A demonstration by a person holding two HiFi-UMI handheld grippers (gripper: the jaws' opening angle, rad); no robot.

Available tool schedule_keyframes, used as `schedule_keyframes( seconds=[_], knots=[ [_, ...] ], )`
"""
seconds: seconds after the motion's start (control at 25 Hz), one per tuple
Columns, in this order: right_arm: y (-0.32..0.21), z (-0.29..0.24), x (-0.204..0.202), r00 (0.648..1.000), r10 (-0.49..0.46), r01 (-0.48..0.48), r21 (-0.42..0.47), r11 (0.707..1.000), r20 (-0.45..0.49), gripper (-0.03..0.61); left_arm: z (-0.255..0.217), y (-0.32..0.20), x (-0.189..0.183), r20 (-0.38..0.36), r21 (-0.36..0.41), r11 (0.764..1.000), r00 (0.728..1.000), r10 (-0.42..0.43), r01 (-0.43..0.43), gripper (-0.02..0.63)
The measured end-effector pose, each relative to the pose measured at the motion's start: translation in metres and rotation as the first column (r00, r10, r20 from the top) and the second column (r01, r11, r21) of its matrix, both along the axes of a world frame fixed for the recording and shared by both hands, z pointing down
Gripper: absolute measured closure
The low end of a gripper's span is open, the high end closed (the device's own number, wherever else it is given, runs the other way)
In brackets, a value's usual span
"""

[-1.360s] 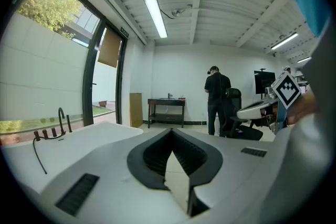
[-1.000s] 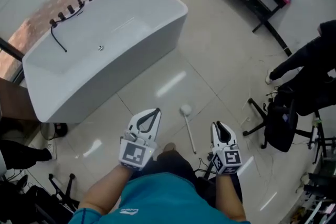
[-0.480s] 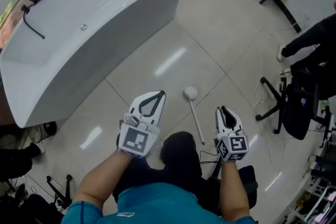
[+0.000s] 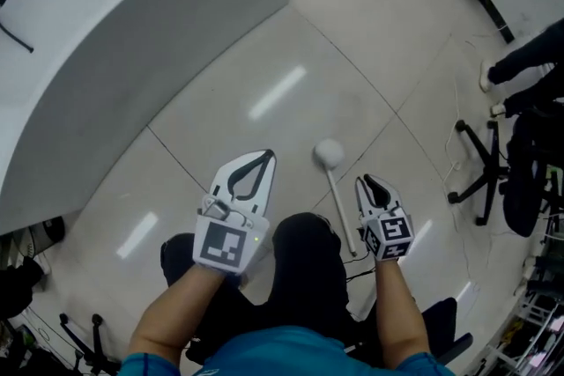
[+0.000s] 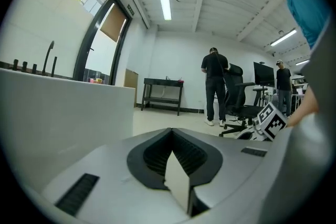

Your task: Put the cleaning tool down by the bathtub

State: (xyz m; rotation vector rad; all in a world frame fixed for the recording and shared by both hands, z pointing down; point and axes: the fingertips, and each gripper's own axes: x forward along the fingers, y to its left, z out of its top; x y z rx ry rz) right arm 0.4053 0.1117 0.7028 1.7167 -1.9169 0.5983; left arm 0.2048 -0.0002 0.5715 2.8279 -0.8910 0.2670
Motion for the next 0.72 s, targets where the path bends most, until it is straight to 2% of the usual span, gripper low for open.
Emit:
schedule_keyframes(
  seconds=[0.16, 0.28, 0.4, 0.52, 0.64, 0.72],
  knots=[
    [-0.012, 0.074, 0.006, 1.000, -0.012, 0.011, -0.035, 0.999, -0.016, 0.485, 0.032, -0.013, 0.007, 0.003, 0.061, 0.998, 1.000, 0.030, -0.031, 0.614],
    [-0.009, 0.134, 0.007, 0.999, -0.031, 0.029, -0.102, 0.994, -0.020, 0.483, 0.056, -0.016, 0.007, 0.015, 0.076, 0.997, 1.000, 0.027, -0.028, 0.614],
    [-0.003, 0.190, 0.011, 0.998, -0.053, 0.048, -0.174, 0.984, -0.024, 0.471, 0.077, -0.011, 0.008, 0.038, 0.072, 0.996, 0.998, 0.046, -0.049, 0.614],
    [0.006, 0.242, 0.024, 0.999, -0.047, 0.040, -0.248, 0.968, -0.021, 0.471, 0.080, -0.011, 0.012, 0.018, 0.057, 0.997, 0.998, 0.054, -0.055, 0.614],
    [0.018, 0.284, 0.032, 0.999, -0.040, 0.028, -0.328, 0.944, -0.030, 0.471, 0.089, -0.015, 0.012, 0.011, 0.011, 0.999, 0.999, 0.046, -0.046, 0.614],
    [0.025, 0.306, 0.035, 0.999, -0.032, 0.017, -0.377, 0.926, -0.033, 0.469, 0.094, -0.015, 0.014, 0.022, 0.009, 0.998, 0.998, 0.064, -0.064, 0.614]
  ],
)
